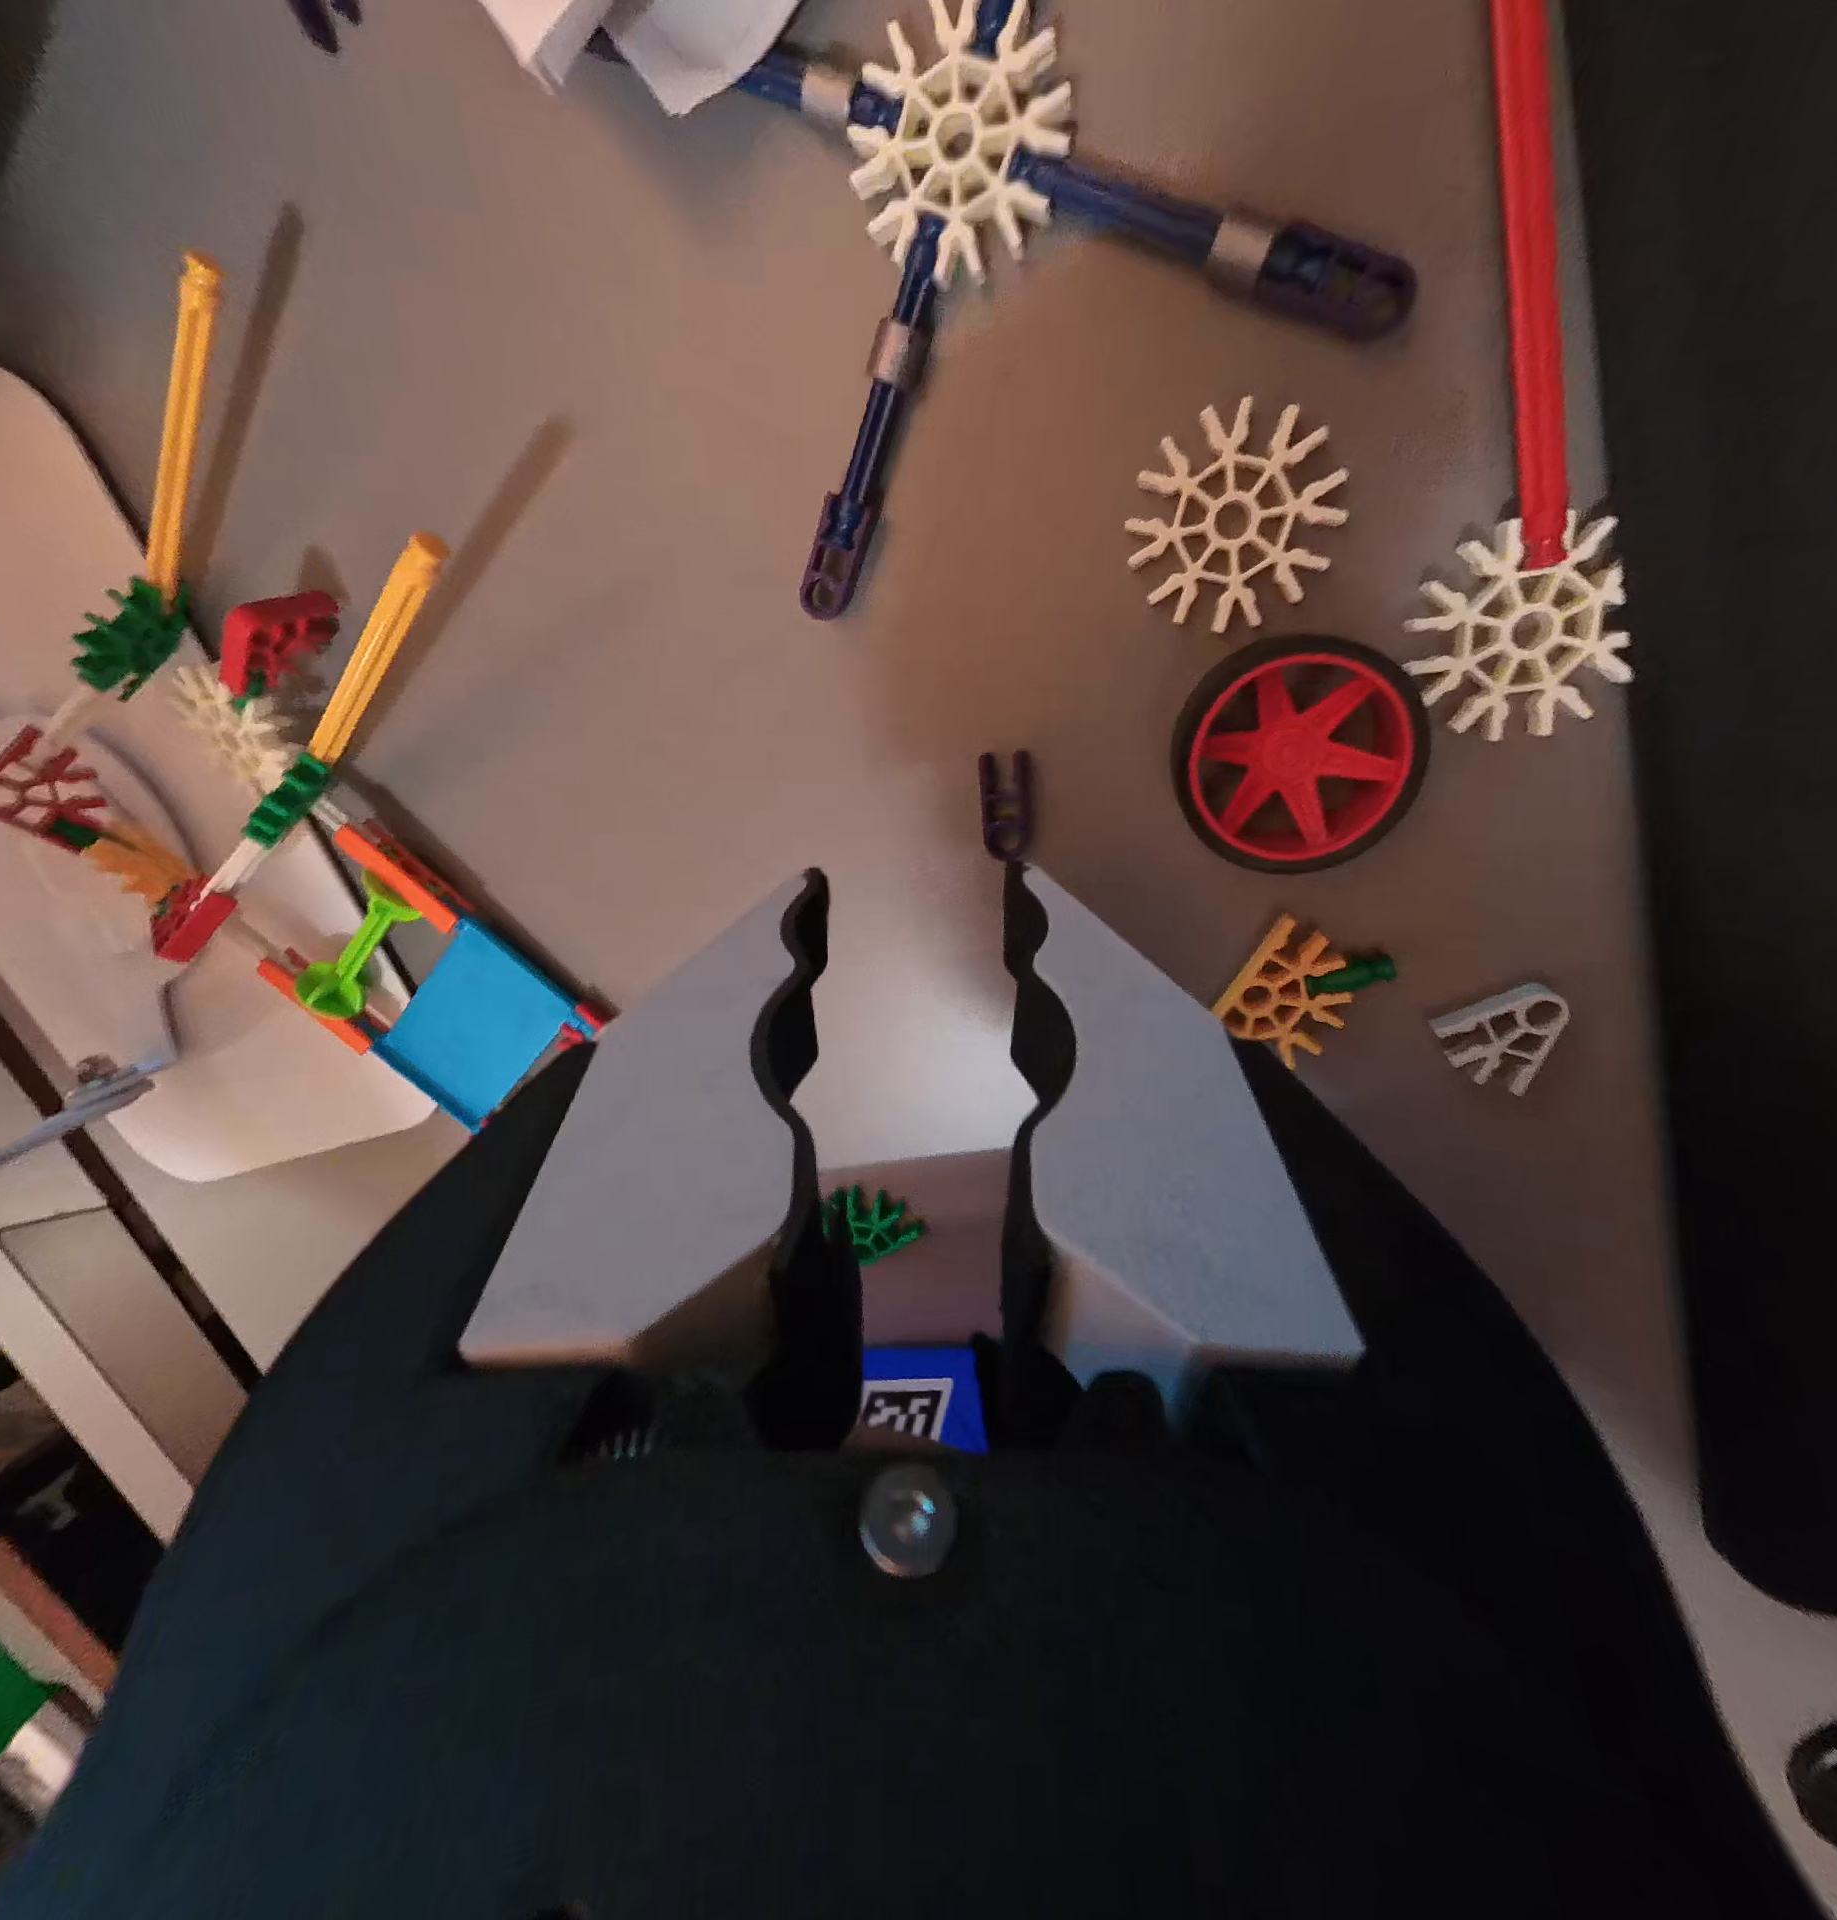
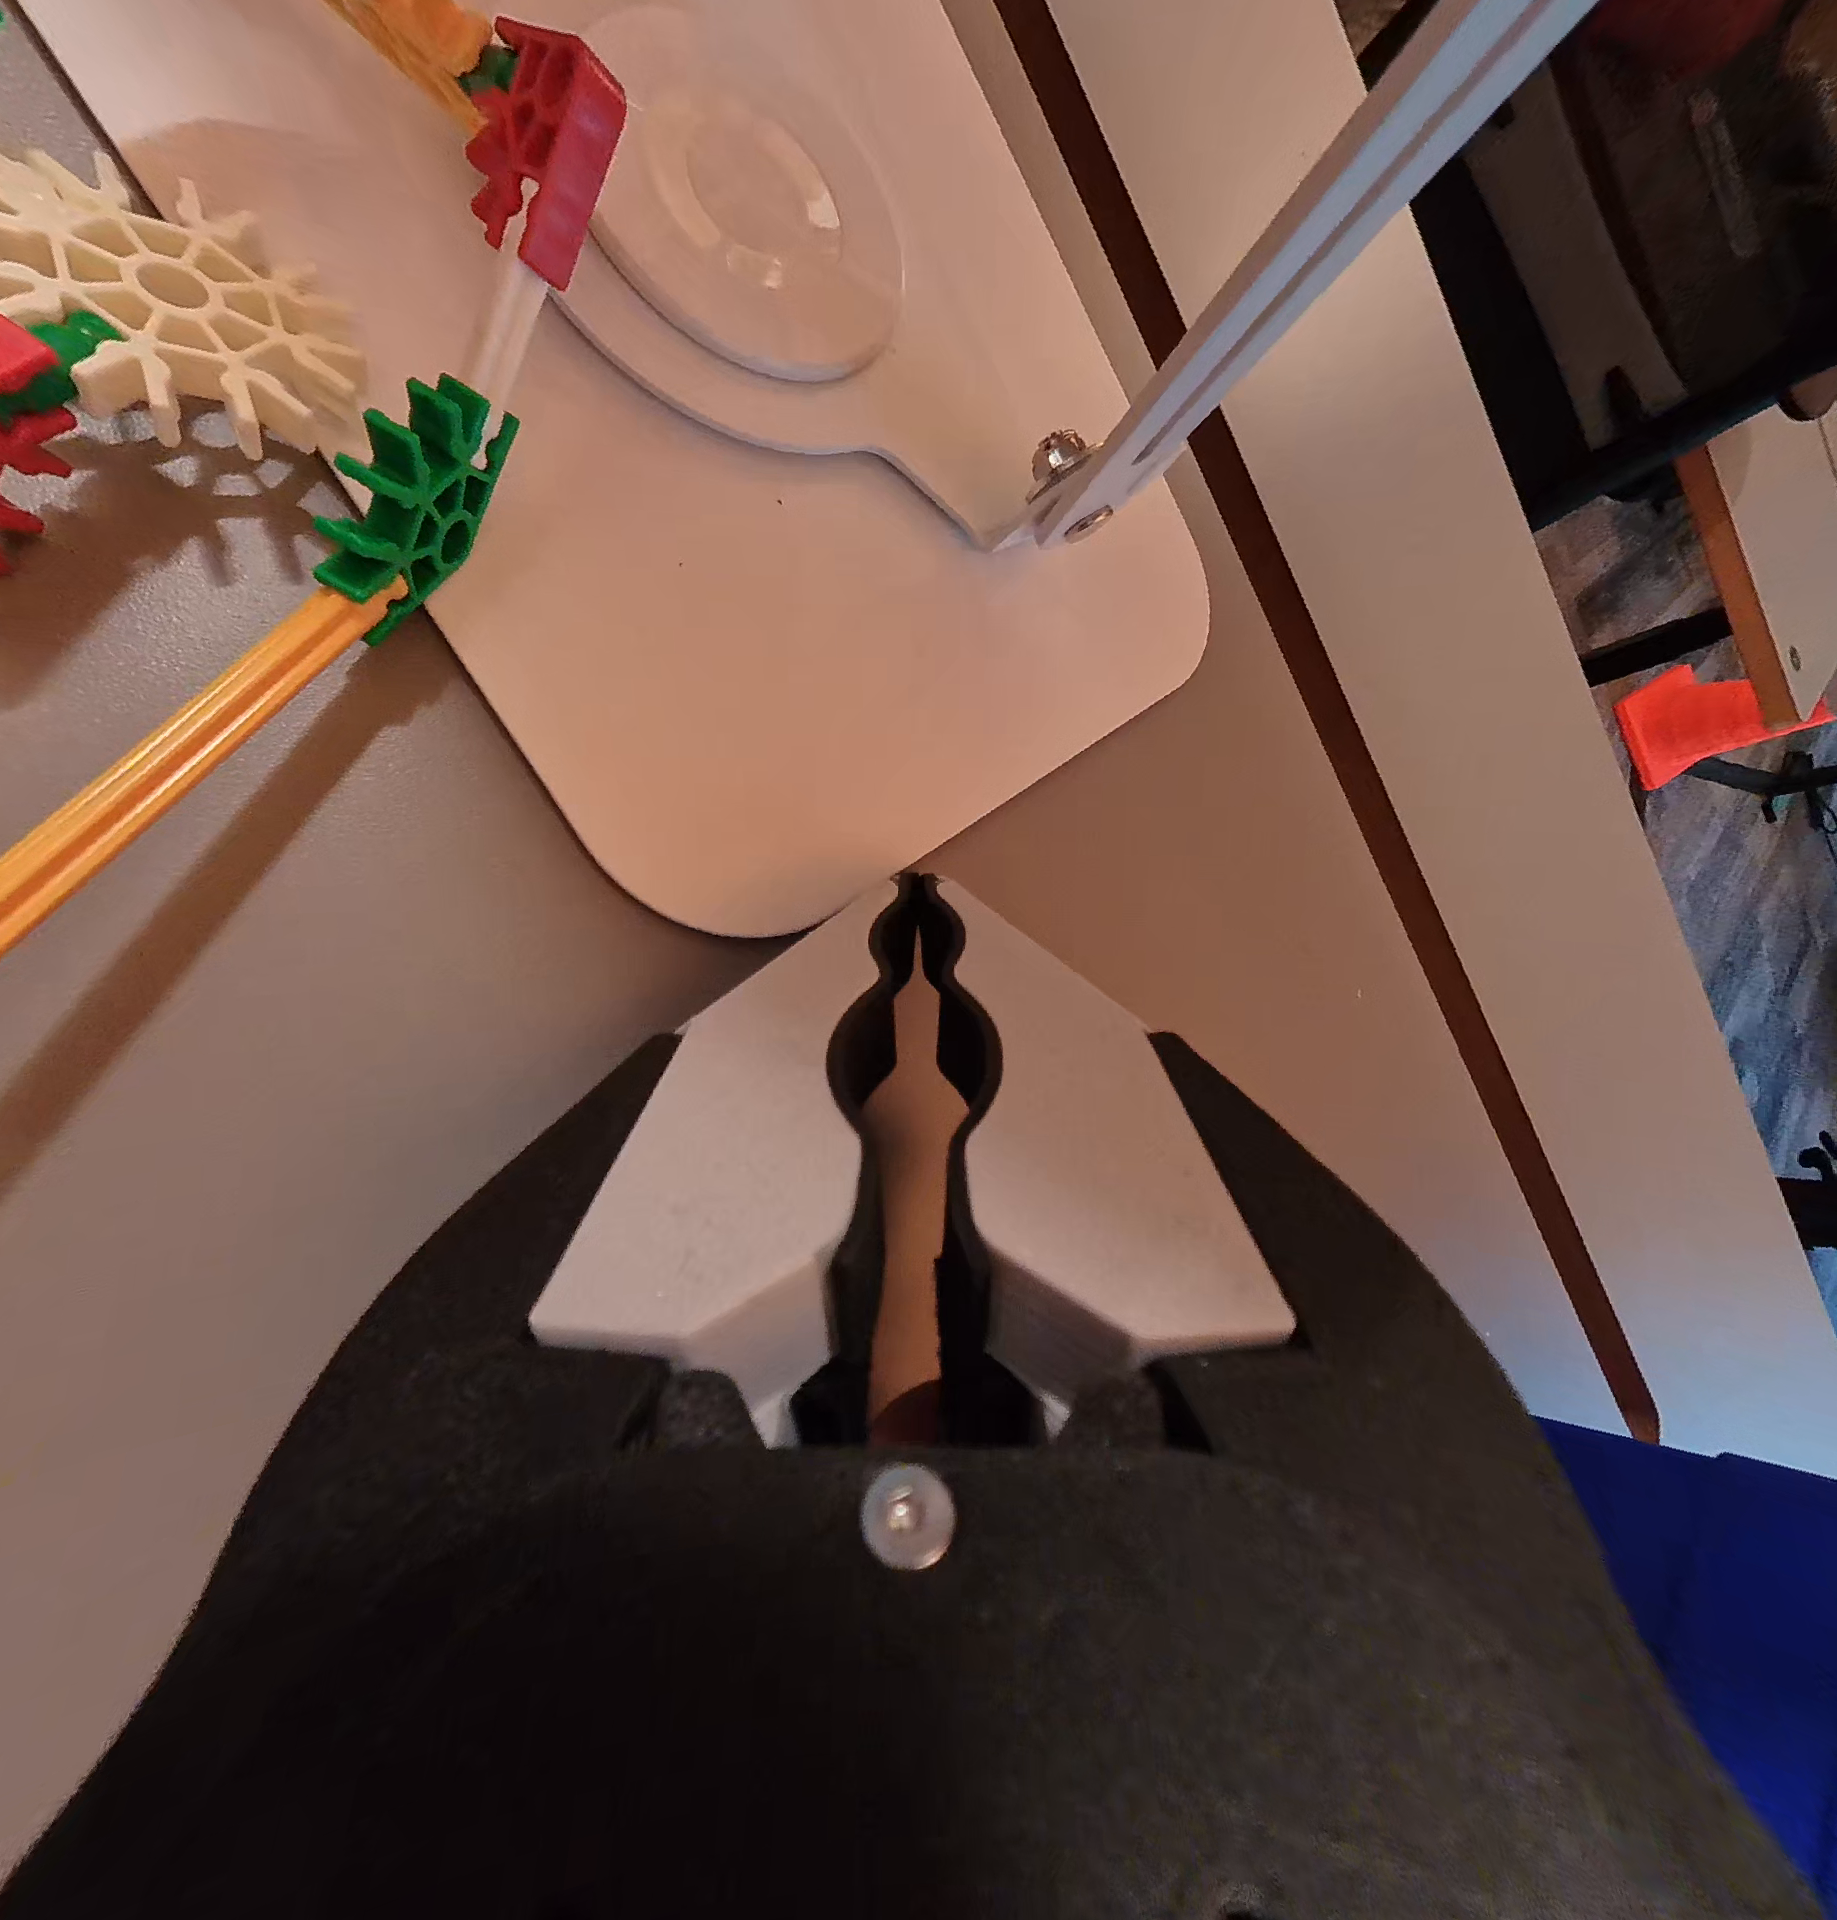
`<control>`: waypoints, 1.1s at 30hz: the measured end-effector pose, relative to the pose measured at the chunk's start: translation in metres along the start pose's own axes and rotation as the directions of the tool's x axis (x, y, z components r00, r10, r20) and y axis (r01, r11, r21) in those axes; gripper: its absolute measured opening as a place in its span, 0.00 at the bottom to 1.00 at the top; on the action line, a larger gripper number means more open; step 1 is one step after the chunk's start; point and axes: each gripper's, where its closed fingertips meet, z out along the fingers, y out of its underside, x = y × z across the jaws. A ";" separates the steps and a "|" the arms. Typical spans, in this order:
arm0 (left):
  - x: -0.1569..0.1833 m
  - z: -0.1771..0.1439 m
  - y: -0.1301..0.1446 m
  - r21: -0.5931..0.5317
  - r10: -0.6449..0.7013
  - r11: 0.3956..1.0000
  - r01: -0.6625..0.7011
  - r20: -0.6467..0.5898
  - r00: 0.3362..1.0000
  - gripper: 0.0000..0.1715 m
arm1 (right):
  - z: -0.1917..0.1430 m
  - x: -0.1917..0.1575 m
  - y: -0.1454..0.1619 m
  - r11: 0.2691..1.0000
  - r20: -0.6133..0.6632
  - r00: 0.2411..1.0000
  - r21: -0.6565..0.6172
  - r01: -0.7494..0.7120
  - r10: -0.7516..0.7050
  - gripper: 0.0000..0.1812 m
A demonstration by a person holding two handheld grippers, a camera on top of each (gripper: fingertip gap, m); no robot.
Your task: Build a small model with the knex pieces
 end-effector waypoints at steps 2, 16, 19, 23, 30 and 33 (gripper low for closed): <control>-0.001 -0.003 0.003 0.012 -0.036 0.999 0.036 0.041 0.999 0.19 | 0.000 0.000 0.000 1.000 -0.008 1.000 0.000 0.007 -0.007 0.00; -0.024 -0.016 0.013 0.110 -0.185 0.981 0.157 0.320 0.929 0.17 | 0.001 0.000 0.000 1.000 -0.035 0.999 -0.002 0.013 -0.013 0.00; -0.026 -0.019 0.011 0.133 -0.198 0.978 0.162 0.331 0.922 0.17 | 0.001 0.000 0.000 1.000 -0.038 0.999 -0.003 0.017 -0.017 0.00; -0.028 -0.022 0.012 0.154 -0.217 0.973 0.174 0.336 0.916 0.17 | 0.001 0.001 0.000 1.000 -0.038 0.999 -0.002 0.017 -0.017 0.00; -0.029 -0.025 0.010 0.180 -0.225 0.969 0.170 0.348 0.910 0.16 | 0.002 0.001 0.000 1.000 -0.036 0.999 0.006 0.005 -0.005 0.00; -0.029 -0.025 0.010 0.186 -0.229 0.967 0.172 0.350 0.908 0.17 | 0.002 0.001 0.000 1.000 -0.036 0.999 0.008 0.004 -0.004 0.00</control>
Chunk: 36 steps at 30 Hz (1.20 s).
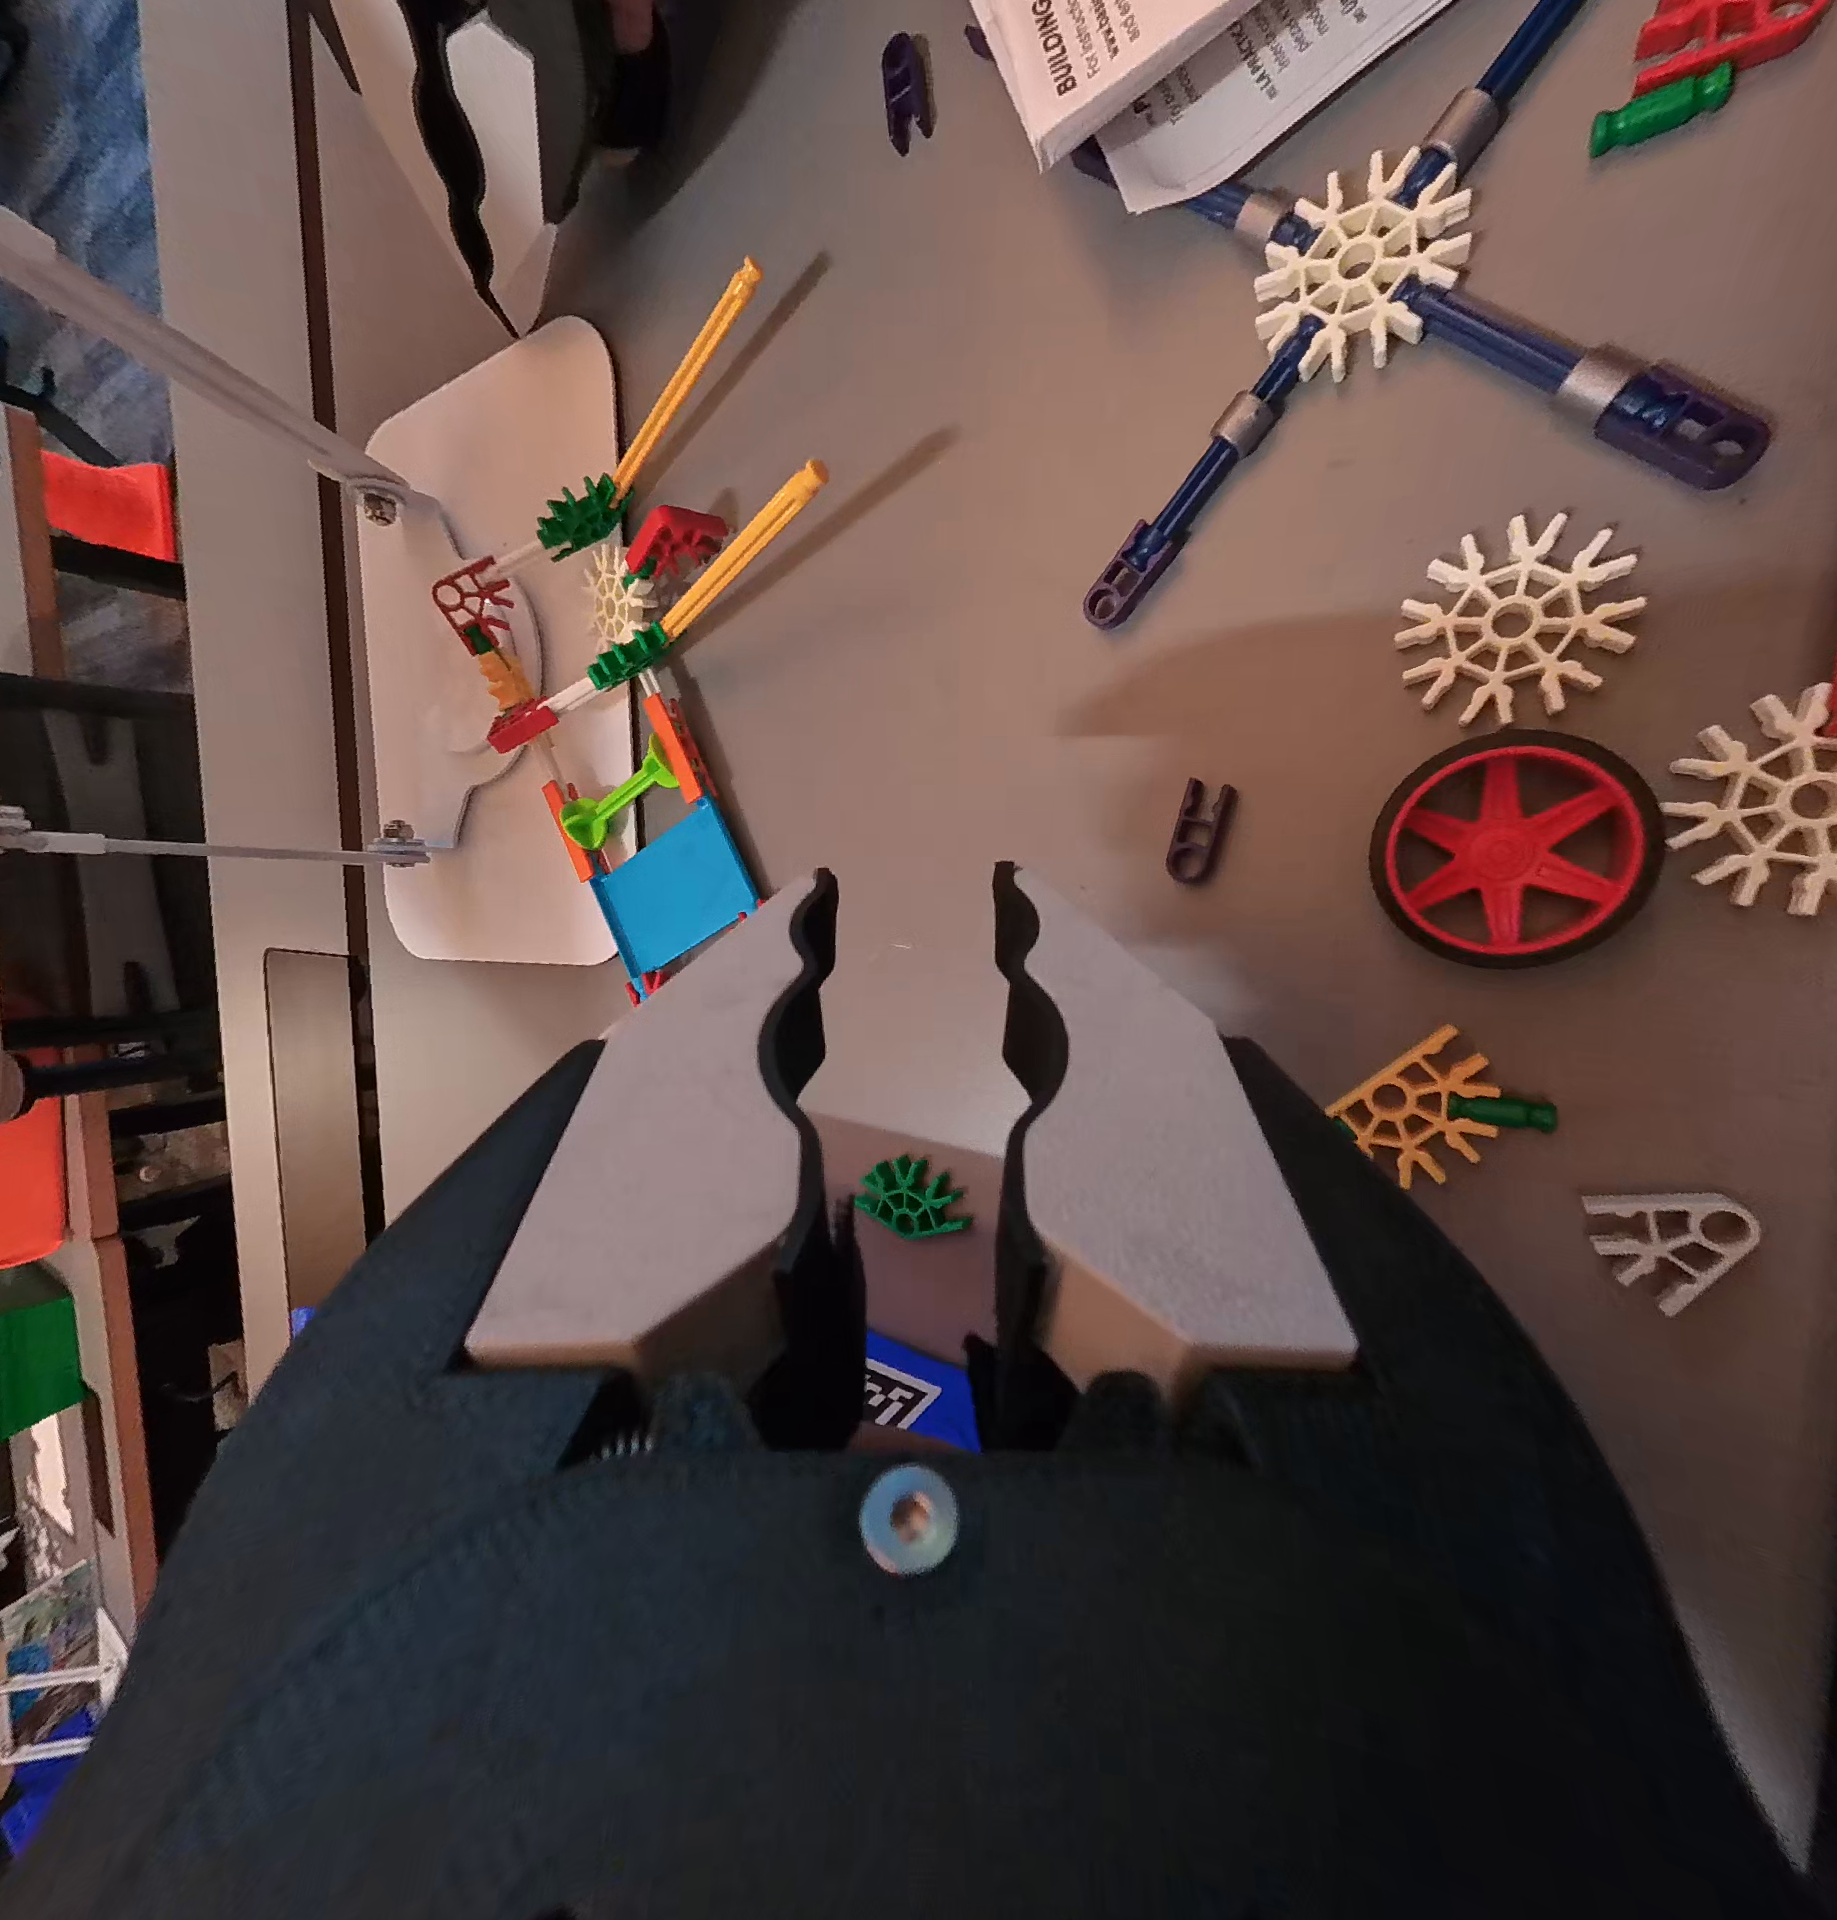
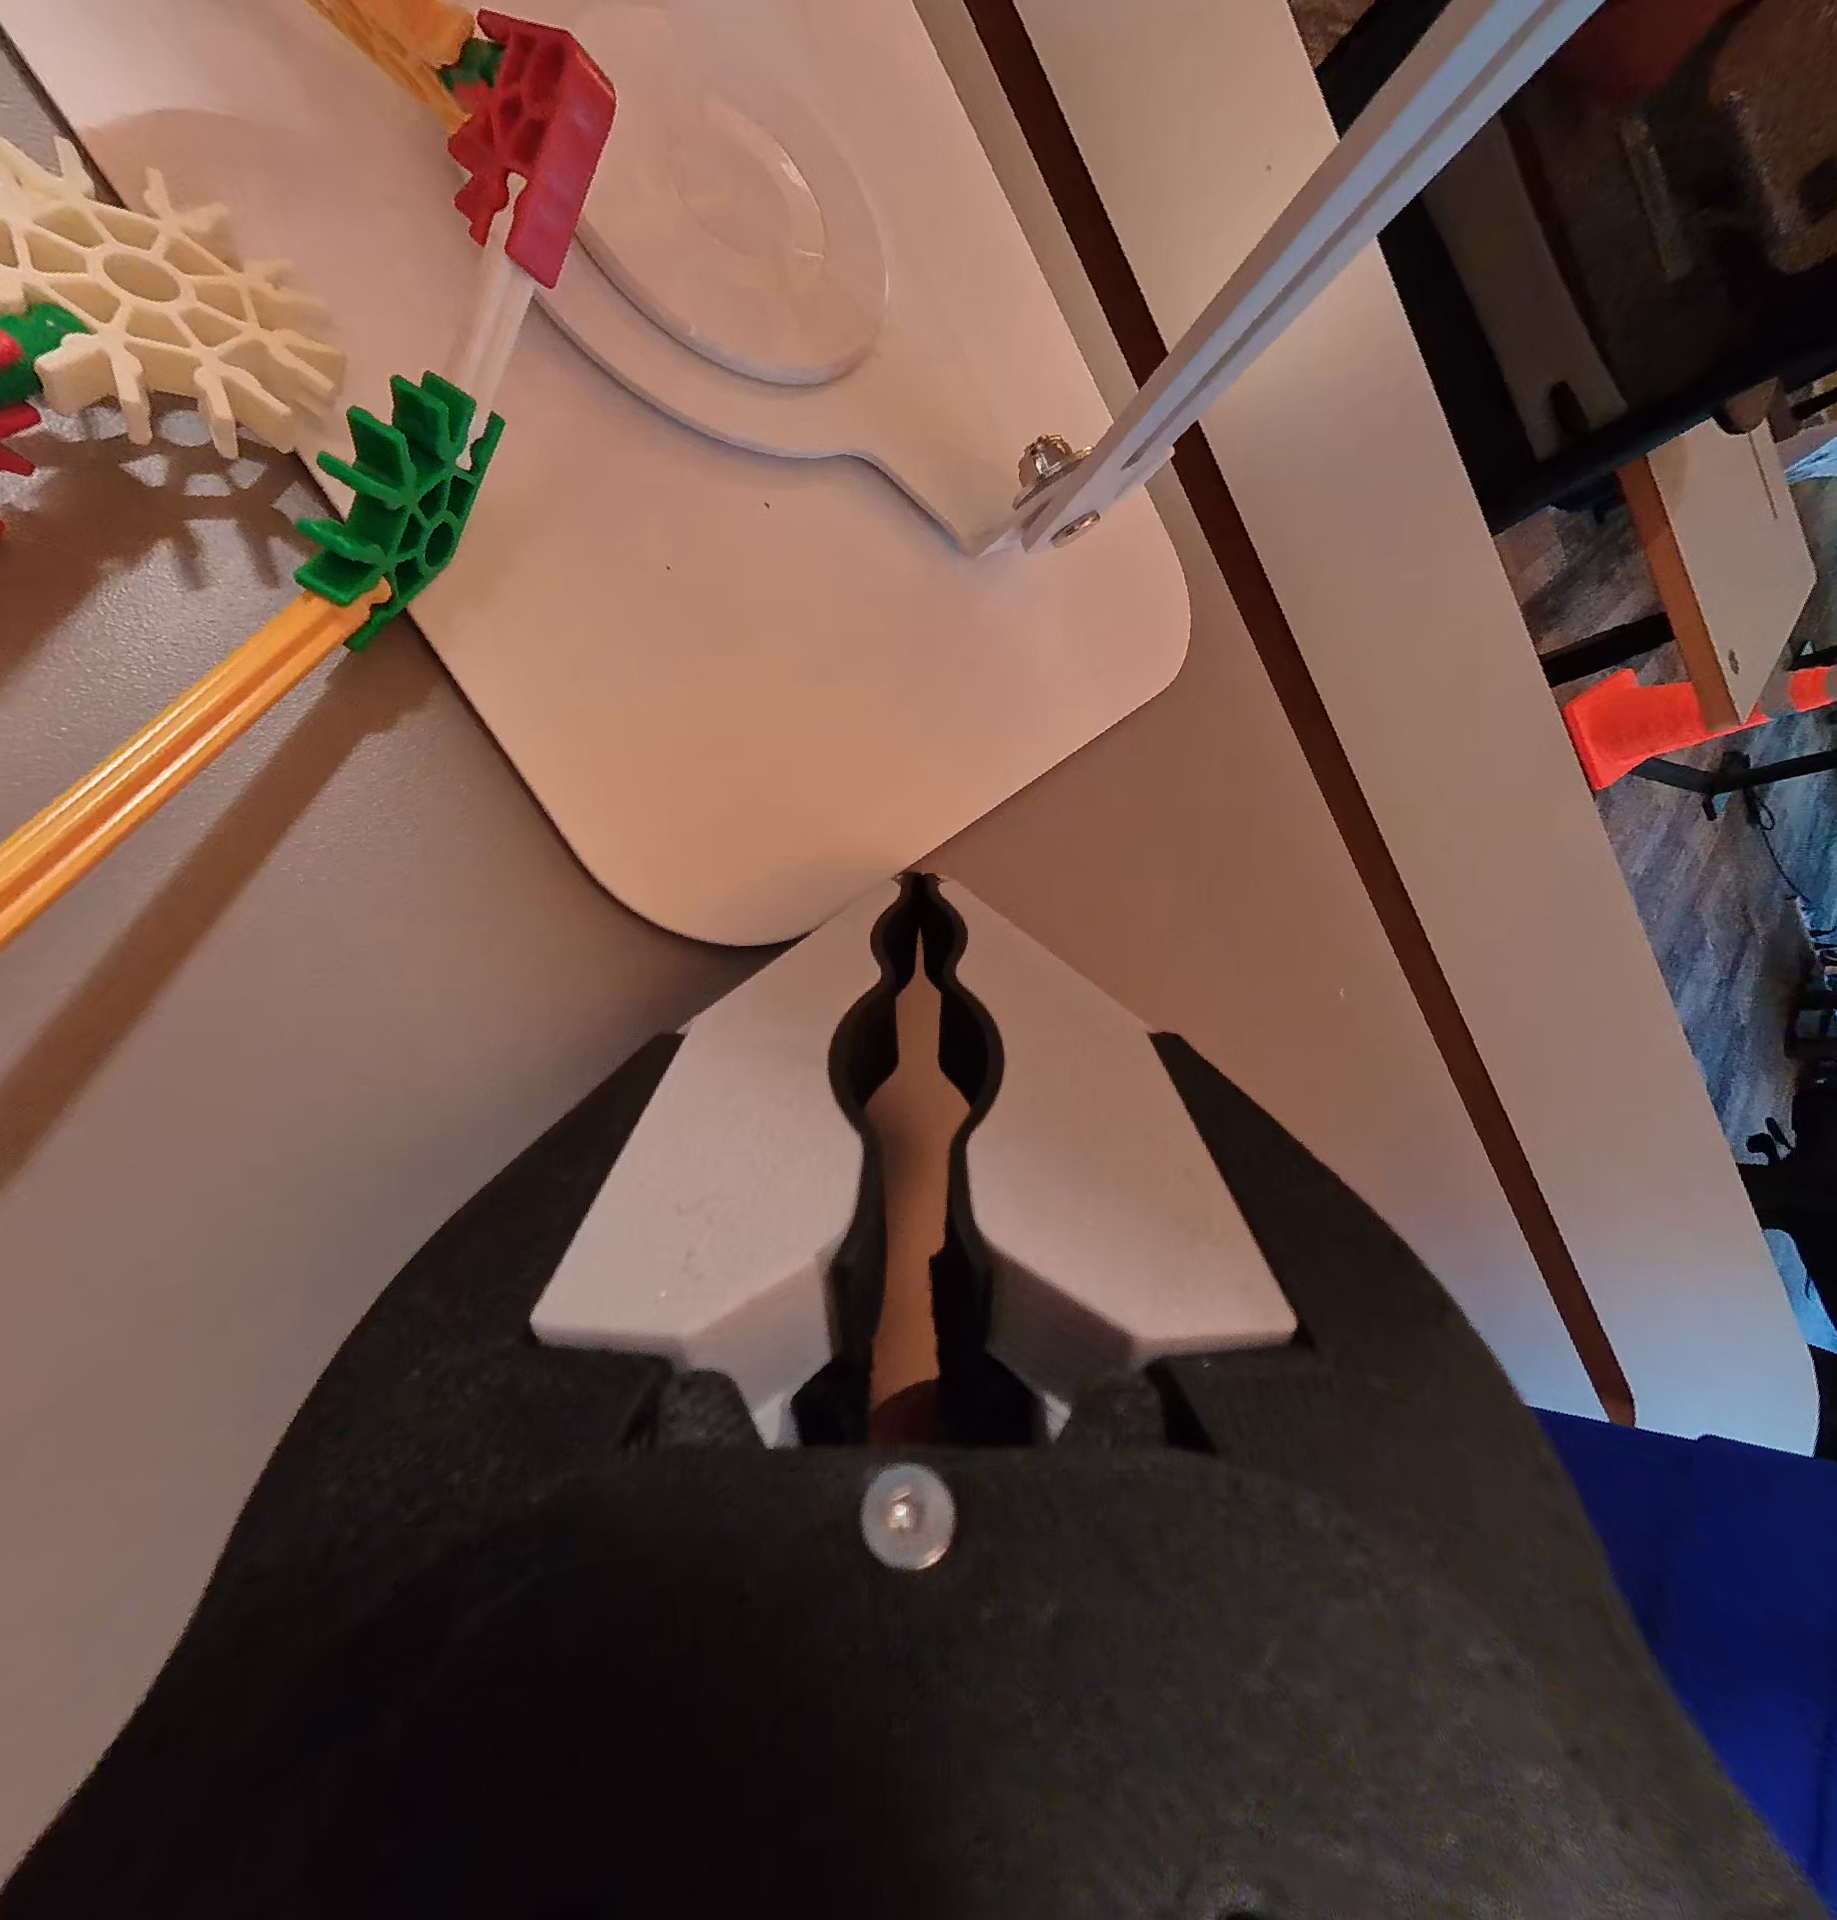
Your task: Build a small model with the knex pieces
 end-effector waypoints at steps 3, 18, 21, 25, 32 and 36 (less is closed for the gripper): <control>0.000 -0.001 0.001 0.002 -0.003 1.000 0.003 0.003 1.000 0.17 | 0.000 0.000 0.000 1.000 -0.002 1.000 0.000 0.001 -0.001 0.00; -0.001 -0.001 0.002 -0.001 -0.007 1.000 0.007 0.004 1.000 0.17 | 0.000 0.000 0.000 1.000 -0.005 1.000 0.000 0.002 -0.002 0.00; -0.001 -0.001 0.002 0.000 -0.008 1.000 0.008 0.004 1.000 0.17 | 0.000 0.000 0.000 1.000 -0.006 1.000 0.000 0.003 -0.003 0.00; -0.001 -0.001 0.002 0.001 -0.010 1.000 0.010 0.003 1.000 0.17 | 0.000 0.001 0.000 1.000 -0.007 1.000 0.001 0.002 -0.002 0.00; 0.000 0.000 0.002 -0.004 -0.008 1.000 0.008 0.002 1.000 0.17 | 0.000 0.001 0.000 1.000 -0.009 1.000 -0.001 0.004 -0.004 0.00; -0.001 0.000 0.002 0.000 -0.012 1.000 0.012 0.006 1.000 0.18 | 0.000 0.001 0.000 1.000 -0.010 1.000 -0.001 0.005 -0.005 0.00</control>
